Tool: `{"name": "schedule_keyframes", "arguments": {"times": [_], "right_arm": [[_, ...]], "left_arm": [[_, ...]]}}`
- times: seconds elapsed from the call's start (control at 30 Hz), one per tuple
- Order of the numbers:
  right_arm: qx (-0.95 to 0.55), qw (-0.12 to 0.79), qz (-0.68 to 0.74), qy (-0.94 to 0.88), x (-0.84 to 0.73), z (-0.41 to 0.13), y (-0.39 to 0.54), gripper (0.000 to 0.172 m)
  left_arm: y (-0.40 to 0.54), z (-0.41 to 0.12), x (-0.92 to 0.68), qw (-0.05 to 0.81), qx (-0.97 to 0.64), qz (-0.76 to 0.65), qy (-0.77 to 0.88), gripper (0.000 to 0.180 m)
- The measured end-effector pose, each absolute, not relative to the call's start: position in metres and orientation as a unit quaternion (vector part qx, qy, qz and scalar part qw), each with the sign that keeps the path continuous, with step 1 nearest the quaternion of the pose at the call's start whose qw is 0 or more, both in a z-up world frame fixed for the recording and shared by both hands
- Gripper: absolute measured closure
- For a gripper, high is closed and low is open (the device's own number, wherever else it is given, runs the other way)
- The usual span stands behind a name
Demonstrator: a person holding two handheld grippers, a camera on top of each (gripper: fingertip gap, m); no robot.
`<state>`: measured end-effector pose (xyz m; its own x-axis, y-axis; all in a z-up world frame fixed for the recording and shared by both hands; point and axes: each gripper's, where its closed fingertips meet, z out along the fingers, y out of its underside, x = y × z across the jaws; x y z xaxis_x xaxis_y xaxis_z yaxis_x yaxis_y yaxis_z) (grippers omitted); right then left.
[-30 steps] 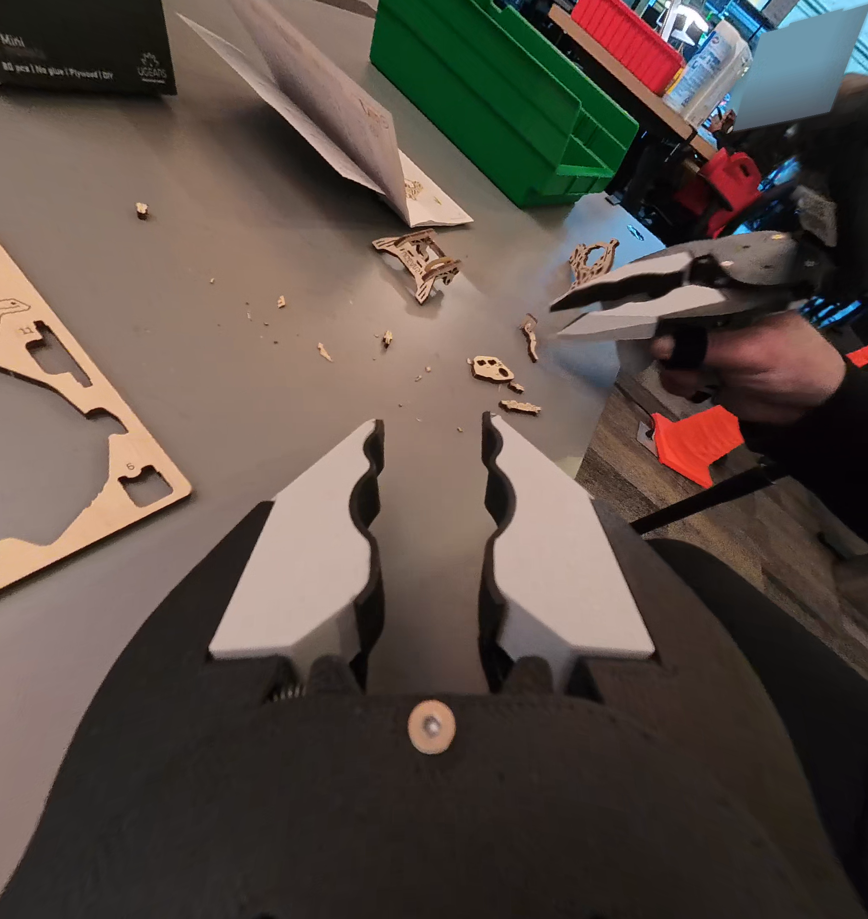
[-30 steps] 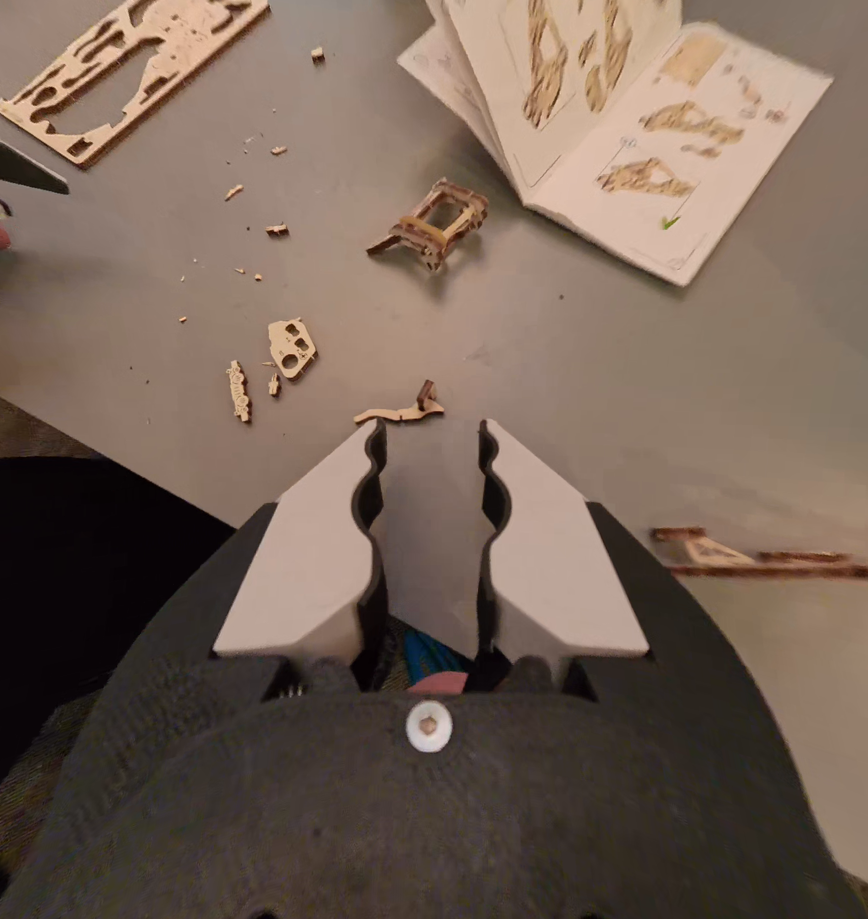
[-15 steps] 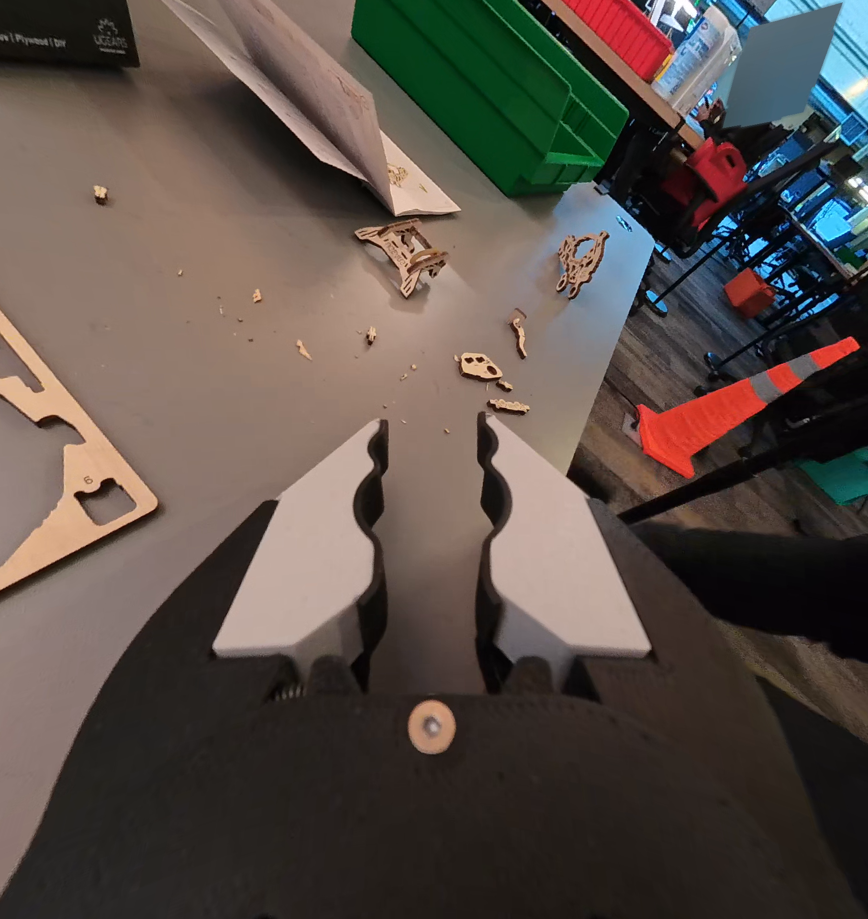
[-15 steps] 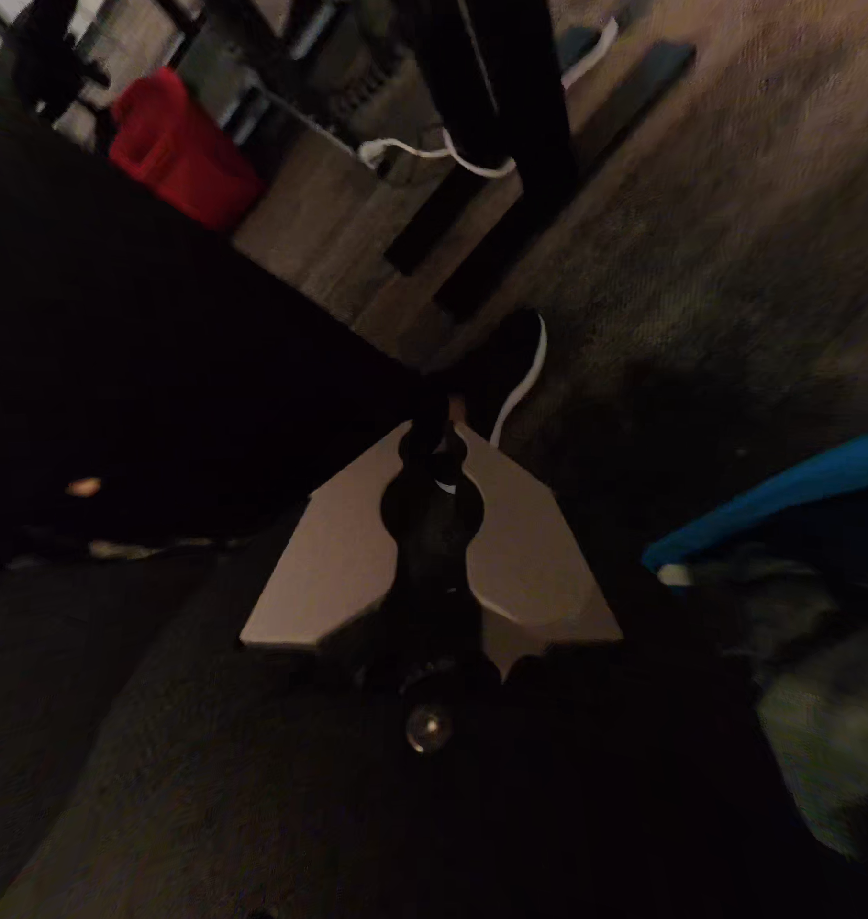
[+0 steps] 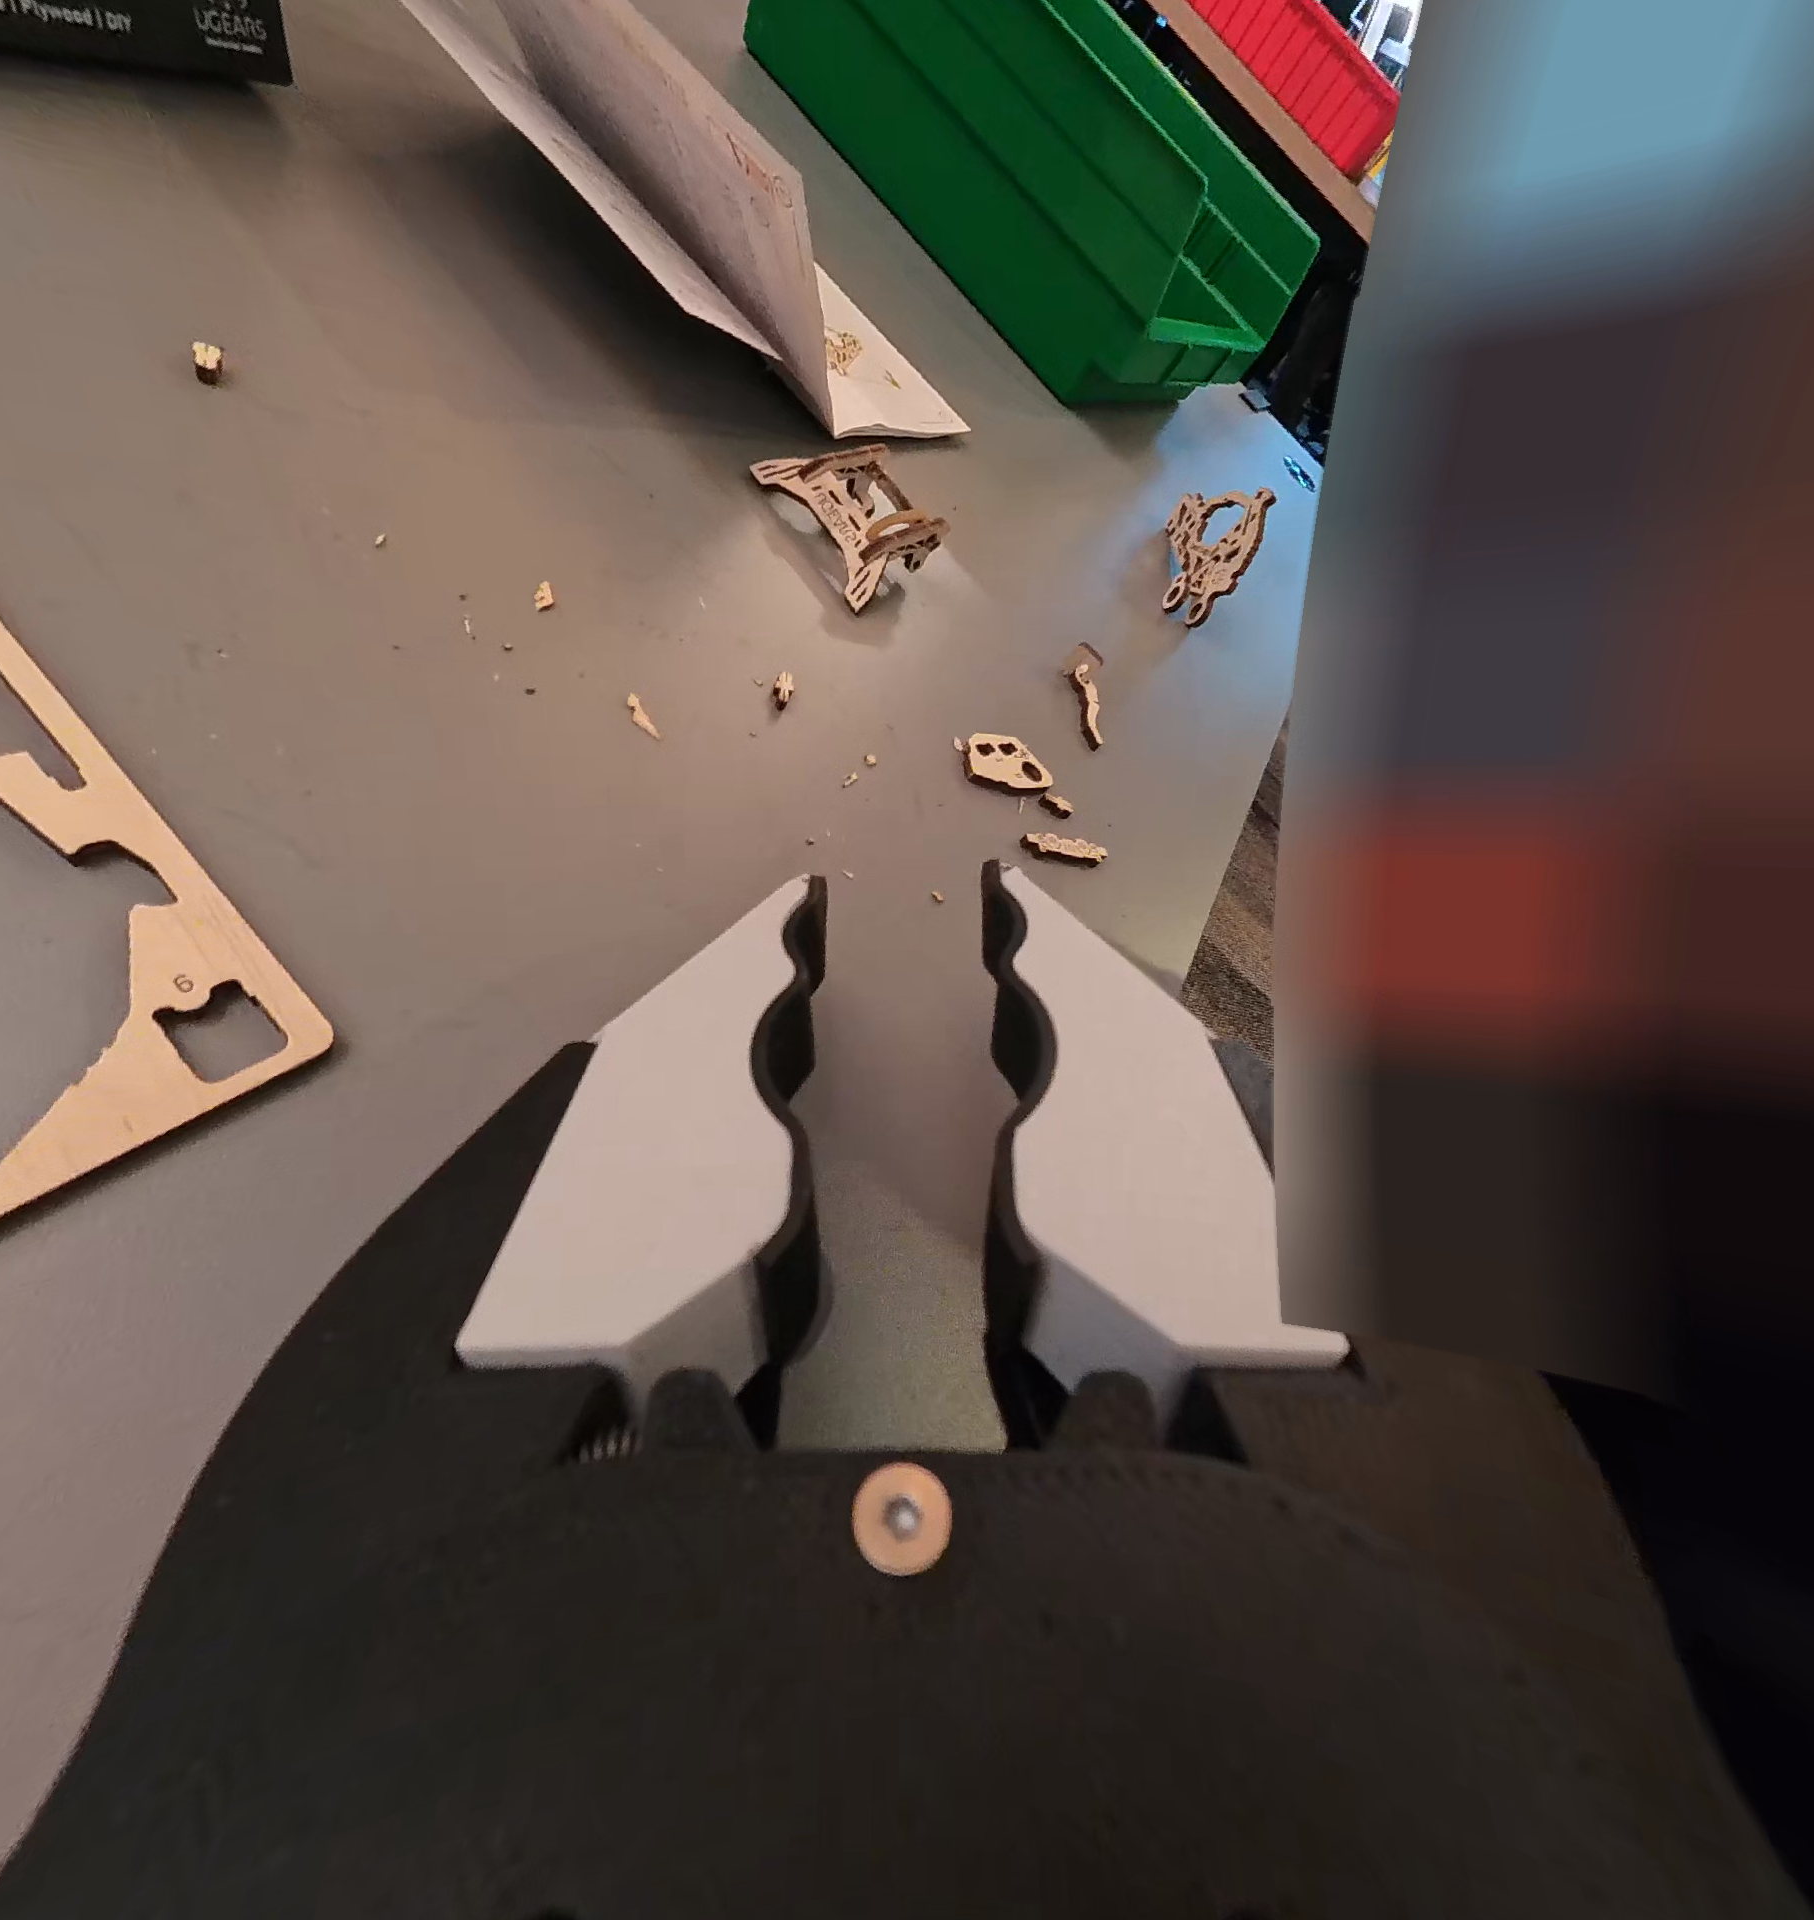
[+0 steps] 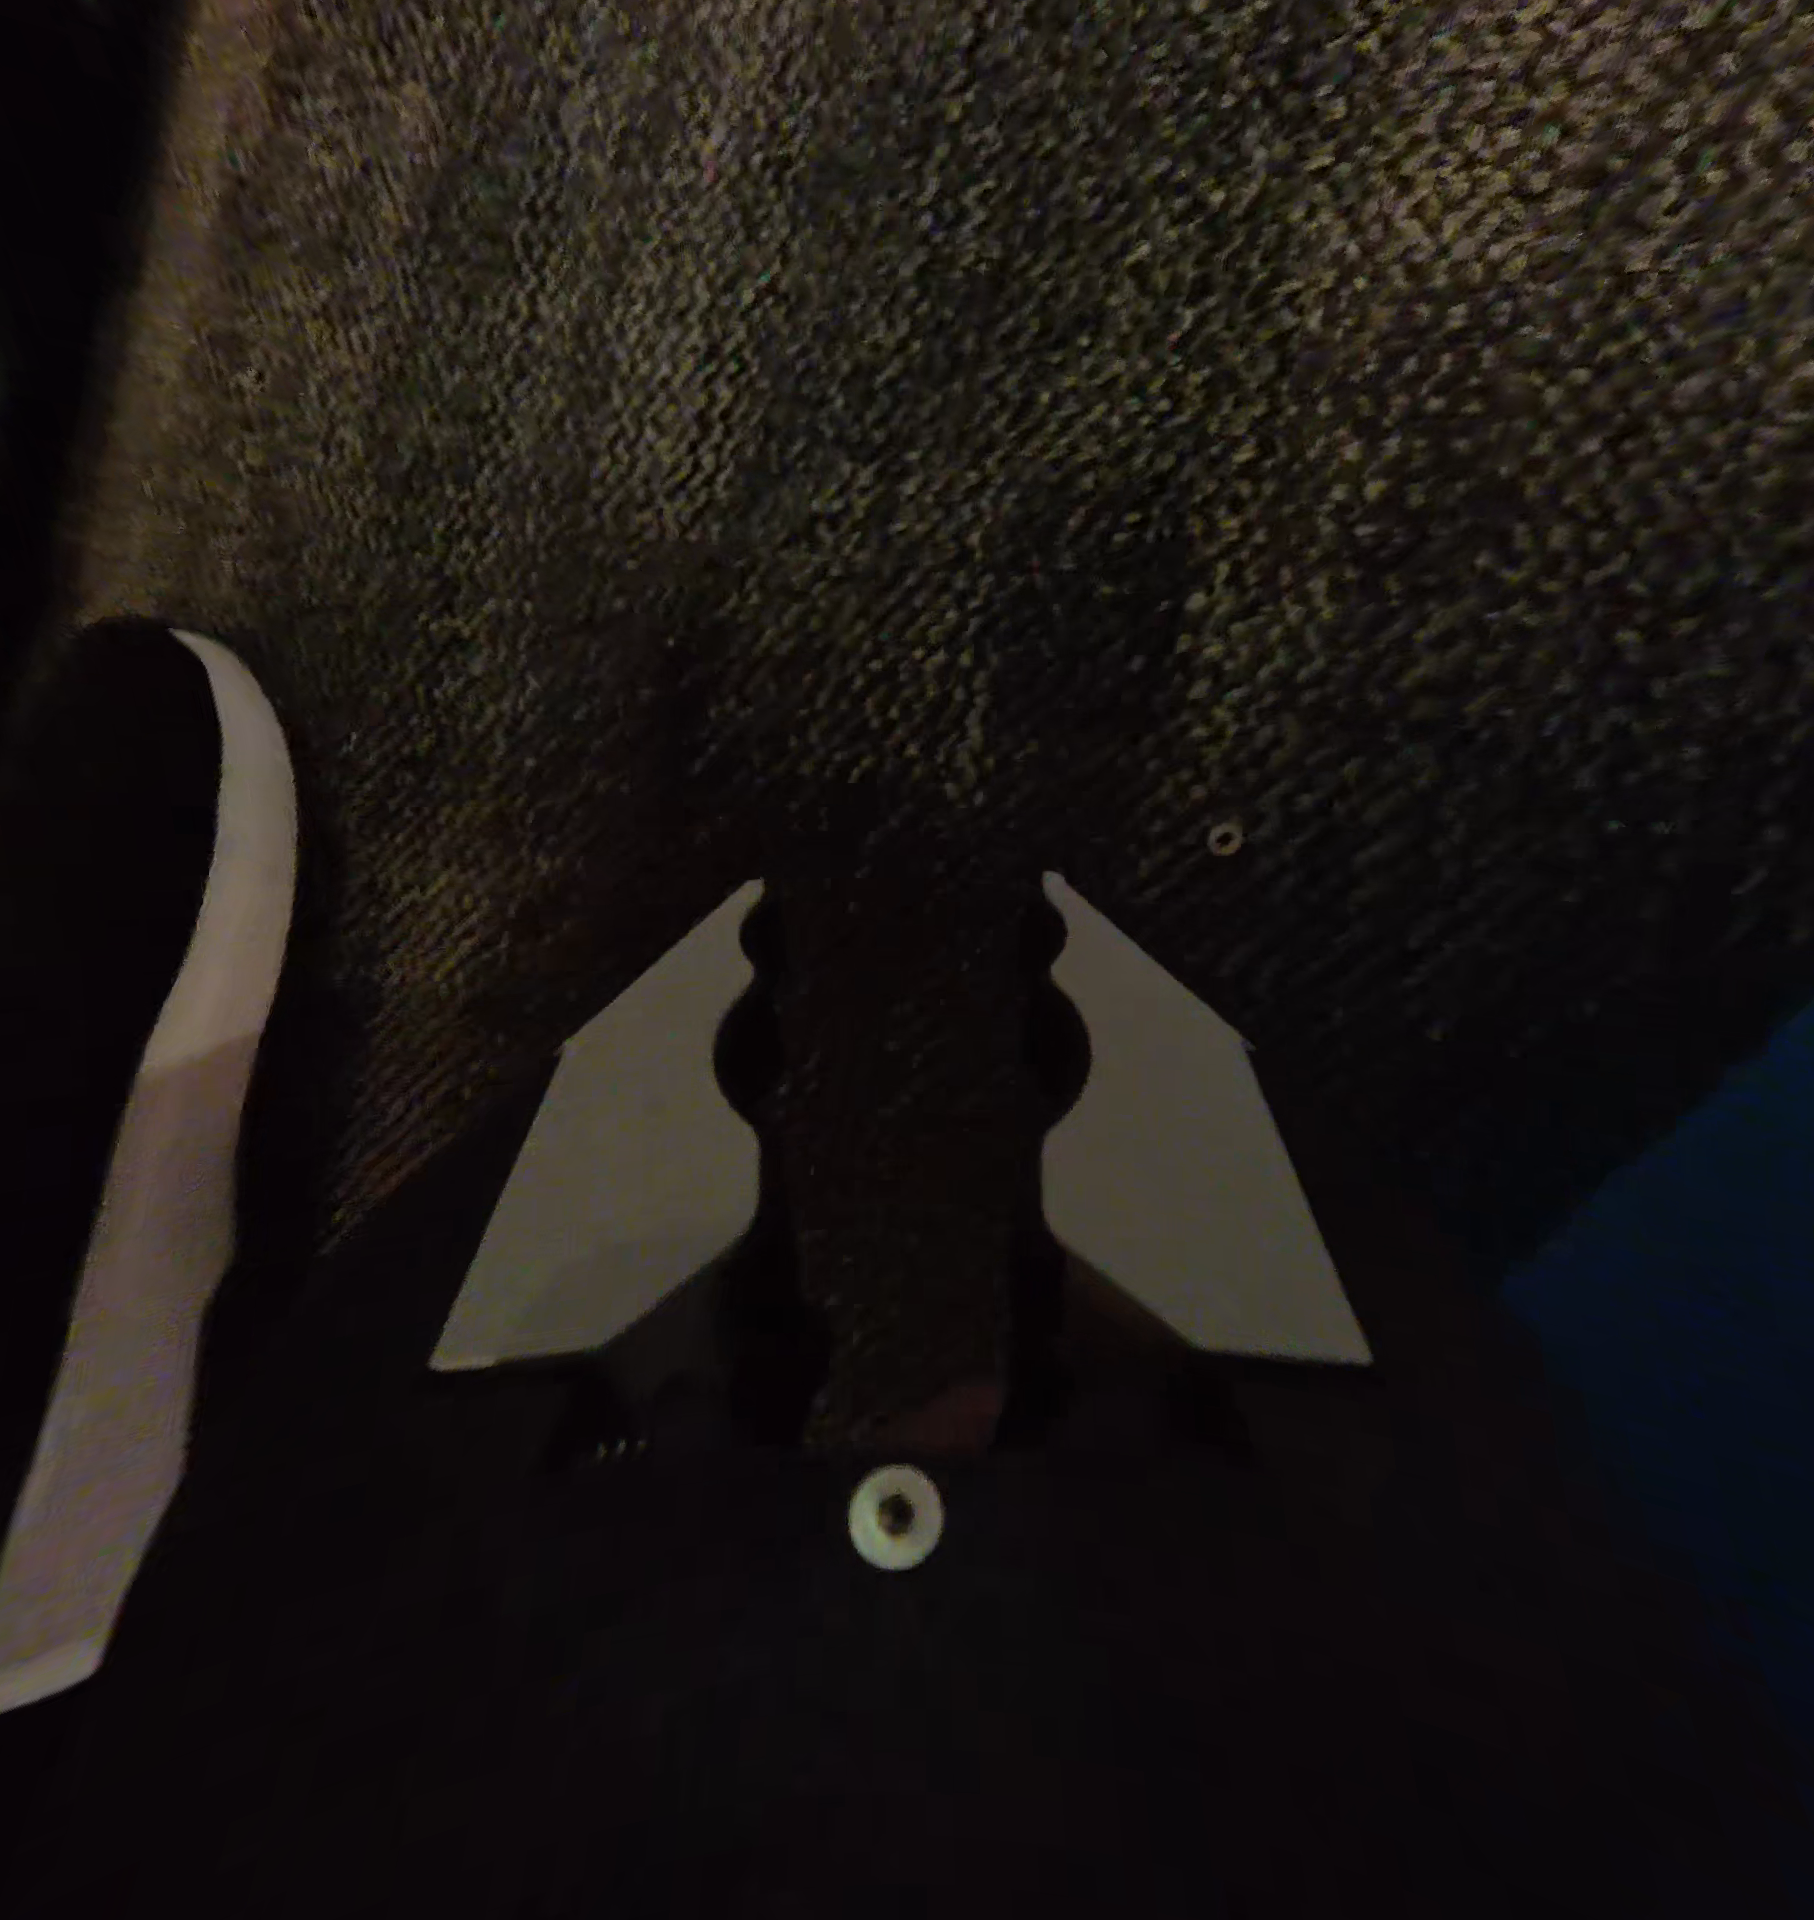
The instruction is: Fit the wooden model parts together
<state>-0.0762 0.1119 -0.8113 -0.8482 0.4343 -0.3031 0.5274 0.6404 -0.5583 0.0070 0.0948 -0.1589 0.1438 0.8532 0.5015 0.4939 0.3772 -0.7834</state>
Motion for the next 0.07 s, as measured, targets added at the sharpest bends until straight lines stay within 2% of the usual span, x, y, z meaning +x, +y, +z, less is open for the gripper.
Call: {"name": "schedule_keyframes", "arguments": {"times": [0.07], "right_arm": [[0.269,0.068,-0.333,0.901,-0.101,-0.824,0.114,0.131]], "left_arm": [[0.094,-0.16,0.006,0.535,-0.529,0.163,-0.638,0.153]]}}
